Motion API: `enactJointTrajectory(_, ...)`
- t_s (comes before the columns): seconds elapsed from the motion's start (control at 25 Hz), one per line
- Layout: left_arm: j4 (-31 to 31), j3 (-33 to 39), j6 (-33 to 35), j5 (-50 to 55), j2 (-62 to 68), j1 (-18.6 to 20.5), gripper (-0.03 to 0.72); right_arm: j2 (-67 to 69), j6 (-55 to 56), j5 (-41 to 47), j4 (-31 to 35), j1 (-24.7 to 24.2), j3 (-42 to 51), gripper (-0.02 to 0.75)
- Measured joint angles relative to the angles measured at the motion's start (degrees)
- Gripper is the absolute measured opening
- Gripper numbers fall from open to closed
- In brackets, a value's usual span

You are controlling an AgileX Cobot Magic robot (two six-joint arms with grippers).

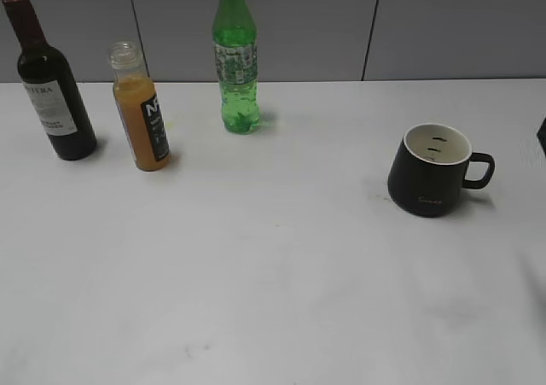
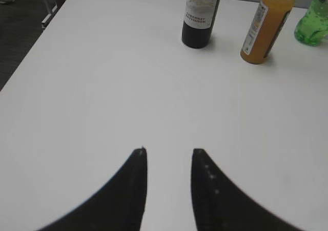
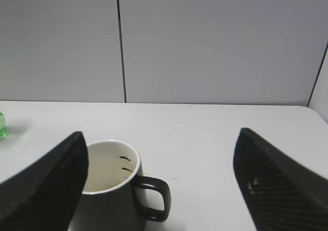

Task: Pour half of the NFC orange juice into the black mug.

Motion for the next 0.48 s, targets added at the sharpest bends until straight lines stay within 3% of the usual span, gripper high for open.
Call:
enactJointTrajectory(0.16, 0.00, 0.00, 0.00, 0.00, 0.00, 0.00, 0.238, 12.92, 0.00, -12.45, 0.23, 0.00, 2.49, 0.678)
enactJointTrajectory(0.48, 0.00, 0.00, 0.00, 0.00, 0.00, 0.00, 0.238, 32.03, 0.00, -13.90, 2.28, 0.00, 1.45, 0.668)
